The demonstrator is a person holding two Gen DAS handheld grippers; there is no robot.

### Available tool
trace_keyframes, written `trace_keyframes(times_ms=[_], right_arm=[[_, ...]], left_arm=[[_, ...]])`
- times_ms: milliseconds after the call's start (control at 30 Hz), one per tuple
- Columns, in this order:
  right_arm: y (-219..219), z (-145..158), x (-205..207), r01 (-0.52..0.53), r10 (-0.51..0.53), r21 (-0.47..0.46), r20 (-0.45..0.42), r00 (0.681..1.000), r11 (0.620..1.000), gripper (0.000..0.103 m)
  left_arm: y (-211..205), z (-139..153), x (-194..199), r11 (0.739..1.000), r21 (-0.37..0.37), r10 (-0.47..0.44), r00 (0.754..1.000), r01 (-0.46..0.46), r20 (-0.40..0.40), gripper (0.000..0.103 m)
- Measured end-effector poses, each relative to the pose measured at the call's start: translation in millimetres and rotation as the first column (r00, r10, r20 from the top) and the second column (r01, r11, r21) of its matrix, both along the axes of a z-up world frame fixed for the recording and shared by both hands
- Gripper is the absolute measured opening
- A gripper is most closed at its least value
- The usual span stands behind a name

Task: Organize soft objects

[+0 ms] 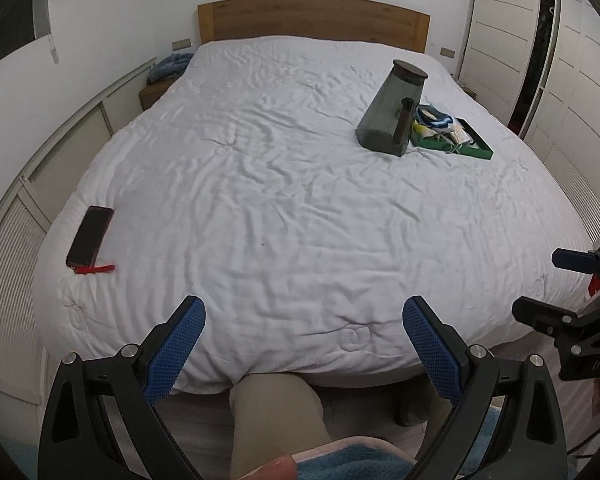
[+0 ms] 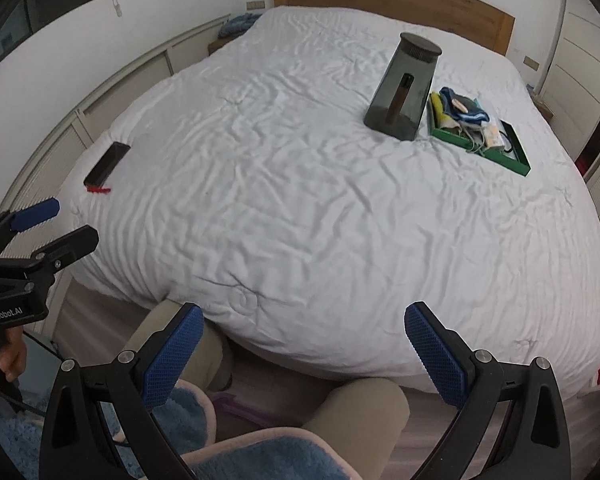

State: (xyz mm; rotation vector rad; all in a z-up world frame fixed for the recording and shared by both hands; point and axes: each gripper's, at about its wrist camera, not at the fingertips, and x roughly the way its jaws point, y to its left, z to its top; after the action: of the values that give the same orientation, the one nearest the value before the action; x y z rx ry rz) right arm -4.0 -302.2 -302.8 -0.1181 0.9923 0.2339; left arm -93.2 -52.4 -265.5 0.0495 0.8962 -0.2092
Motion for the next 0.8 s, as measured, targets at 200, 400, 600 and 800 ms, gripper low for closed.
trace_keyframes(times_ms=[200, 400, 600, 800], right_arm=[[1, -8, 8, -0.004, 0.004, -0.008, -0.008, 1.0, 1.0, 0.103], [9, -5, -2, -0.028, 0.031, -0.037, 0.091, 0.995, 0.999, 0.103], [17, -7, -28, -0.059, 0.065, -0.042, 0.172, 0.983, 0.997, 0.103], [18, -13, -37, -0.058, 0.063, -0.041, 0.144, 0.988, 0.998, 0.103]], left_arm=[[-4, -7, 7, 1.0, 0.017, 0.001, 1.0, -0.001, -0.001, 0.097], [1, 17, 0, 0.998, -0.006, 0.07, 0.981, -0.07, 0.18, 0.097], [8, 39, -15, 0.993, -0.027, 0.116, 0.935, -0.114, 0.334, 0.098], [11, 33, -14, 0.99, -0.007, 0.135, 0.934, -0.14, 0.331, 0.102]])
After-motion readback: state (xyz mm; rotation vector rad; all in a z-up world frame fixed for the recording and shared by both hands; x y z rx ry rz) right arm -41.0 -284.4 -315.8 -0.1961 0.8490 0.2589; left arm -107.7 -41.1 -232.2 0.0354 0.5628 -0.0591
